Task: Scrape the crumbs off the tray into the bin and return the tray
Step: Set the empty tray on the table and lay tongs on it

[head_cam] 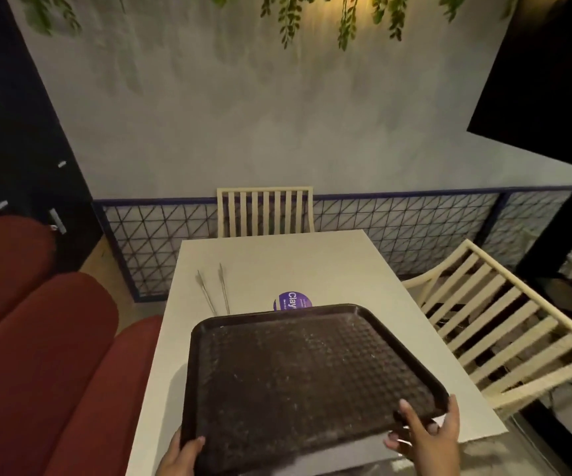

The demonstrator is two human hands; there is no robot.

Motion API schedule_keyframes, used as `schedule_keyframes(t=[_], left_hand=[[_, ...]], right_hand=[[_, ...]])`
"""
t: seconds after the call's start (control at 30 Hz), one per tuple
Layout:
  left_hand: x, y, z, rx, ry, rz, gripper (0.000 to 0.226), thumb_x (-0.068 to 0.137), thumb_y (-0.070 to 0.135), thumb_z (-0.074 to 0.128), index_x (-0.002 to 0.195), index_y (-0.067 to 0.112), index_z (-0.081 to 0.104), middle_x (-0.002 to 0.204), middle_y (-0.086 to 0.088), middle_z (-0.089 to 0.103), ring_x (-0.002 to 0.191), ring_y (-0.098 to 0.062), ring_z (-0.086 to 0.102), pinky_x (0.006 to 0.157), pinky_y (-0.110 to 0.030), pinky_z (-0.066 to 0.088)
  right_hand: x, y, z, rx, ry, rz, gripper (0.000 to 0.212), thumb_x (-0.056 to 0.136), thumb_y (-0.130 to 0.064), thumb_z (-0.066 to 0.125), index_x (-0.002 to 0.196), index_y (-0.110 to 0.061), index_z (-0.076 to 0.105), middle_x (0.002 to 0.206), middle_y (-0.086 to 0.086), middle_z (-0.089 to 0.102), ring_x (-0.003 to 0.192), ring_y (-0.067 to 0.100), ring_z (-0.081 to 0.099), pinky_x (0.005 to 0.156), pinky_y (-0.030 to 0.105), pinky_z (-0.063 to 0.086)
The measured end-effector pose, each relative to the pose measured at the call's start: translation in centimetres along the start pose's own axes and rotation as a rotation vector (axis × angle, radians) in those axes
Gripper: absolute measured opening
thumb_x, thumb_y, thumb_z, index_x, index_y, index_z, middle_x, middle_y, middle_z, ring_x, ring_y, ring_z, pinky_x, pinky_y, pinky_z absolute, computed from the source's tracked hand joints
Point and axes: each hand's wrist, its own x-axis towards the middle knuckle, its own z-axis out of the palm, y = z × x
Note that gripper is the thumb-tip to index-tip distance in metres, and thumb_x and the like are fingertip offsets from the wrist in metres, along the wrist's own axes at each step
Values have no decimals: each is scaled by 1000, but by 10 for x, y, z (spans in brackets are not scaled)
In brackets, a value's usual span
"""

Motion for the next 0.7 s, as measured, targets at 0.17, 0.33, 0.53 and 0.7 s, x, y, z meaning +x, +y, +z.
schedule_keyframes(t=[0.17,0.33,0.53,0.7], left_hand=[[54,27,38,-107,36,-138,25,92,0,43,115,8,50,119,-19,55,91,-38,56,75,-41,58],[126,52,80,-20,101,-185,41,92,1,46,133,-2,44,140,-21,44,122,-40,43,100,-37,36],[205,55,121,-198,34,-373,33,97,12,41,129,19,40,128,-14,43,105,-47,44,39,-45,53],[266,50,136,-252,2,-422,33,97,20,41,130,22,39,138,-11,37,128,-51,33,57,-55,54]], right_hand=[[101,-9,-2,-167,75,41,50,94,-10,49,140,-13,29,81,24,58,38,26,52,35,30,52],[188,-2,32,-213,-27,93,23,94,1,41,116,3,48,64,22,50,22,19,46,25,27,44],[266,3,65,-236,21,171,19,95,1,39,113,-4,45,68,20,51,23,21,49,27,28,46],[310,6,102,-313,46,178,17,94,3,39,107,-5,47,70,18,49,39,30,51,27,29,46]])
